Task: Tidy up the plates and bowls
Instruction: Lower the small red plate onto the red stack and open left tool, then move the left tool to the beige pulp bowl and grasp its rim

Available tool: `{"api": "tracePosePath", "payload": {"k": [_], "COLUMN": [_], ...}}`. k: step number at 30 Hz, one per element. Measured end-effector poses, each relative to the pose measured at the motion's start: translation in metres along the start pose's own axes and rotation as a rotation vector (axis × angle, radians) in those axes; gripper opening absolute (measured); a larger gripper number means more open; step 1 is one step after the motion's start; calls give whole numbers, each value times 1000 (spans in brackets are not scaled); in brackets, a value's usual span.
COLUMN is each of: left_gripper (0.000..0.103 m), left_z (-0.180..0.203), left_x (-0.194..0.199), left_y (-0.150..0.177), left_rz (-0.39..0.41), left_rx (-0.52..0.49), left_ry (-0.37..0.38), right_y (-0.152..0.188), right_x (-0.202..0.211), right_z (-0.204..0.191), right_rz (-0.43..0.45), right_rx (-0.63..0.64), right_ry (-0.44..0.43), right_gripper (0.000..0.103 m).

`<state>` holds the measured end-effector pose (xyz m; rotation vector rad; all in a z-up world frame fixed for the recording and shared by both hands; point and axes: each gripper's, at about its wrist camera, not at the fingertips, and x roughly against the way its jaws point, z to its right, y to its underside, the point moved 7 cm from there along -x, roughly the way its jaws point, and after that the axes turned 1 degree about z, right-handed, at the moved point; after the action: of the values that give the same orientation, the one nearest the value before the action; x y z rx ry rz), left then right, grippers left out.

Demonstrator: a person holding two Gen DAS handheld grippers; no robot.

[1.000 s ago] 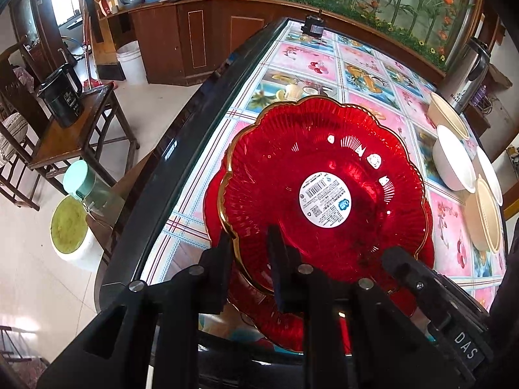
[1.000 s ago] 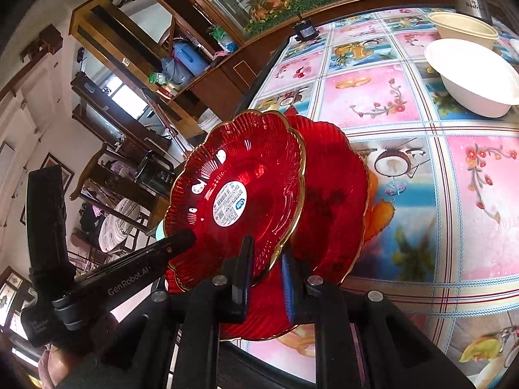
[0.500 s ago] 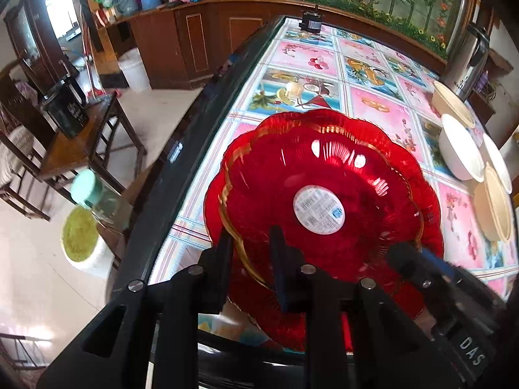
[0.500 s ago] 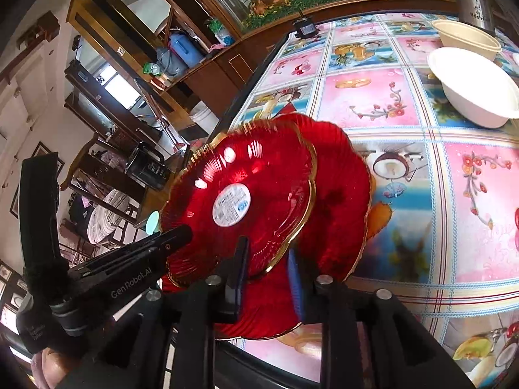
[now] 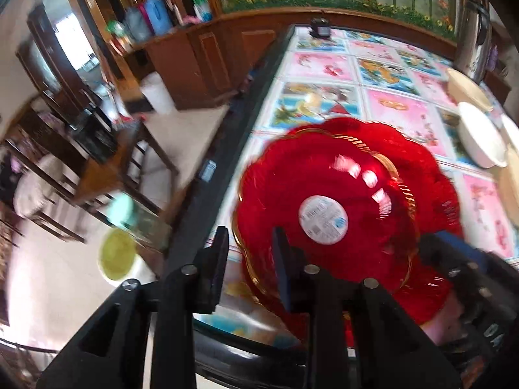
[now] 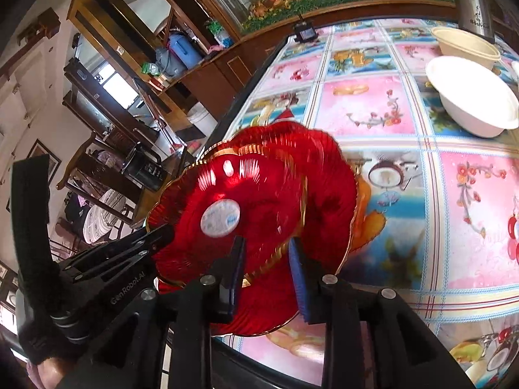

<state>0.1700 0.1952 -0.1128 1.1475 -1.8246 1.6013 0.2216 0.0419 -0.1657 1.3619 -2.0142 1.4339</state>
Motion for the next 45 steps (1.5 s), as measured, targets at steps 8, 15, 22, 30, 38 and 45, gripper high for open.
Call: {"api": "tracePosePath", "payload": {"k": [8,15,22,30,38,45], "left_gripper": [26,26,26,26,42,50], "left_z": [-12,-9,-4,14,71,142], "left_x": [14,21,23,33,47,65], "left_y": [-7,-8,-10,-8,8,16], "left_rz": [70,90,91,93,104,88], "left_rx": [3,-4,-7,4,-18,-124], "left_ry": [-55,-52,-49,5,148,291], "right_y": [-5,-5,-8,-15,-11,1], "right_x": [7,8,15,38,81,149], "right_z": [1,1,5,22,78,156], "right_rz": [30,26,43,114,216,343], "right_rx": [3,-1,-12,-9,12,-36], "right_ry": [1,-10,-20,-7,58,152], "right_gripper": [30,30,36,47,51,52]}}
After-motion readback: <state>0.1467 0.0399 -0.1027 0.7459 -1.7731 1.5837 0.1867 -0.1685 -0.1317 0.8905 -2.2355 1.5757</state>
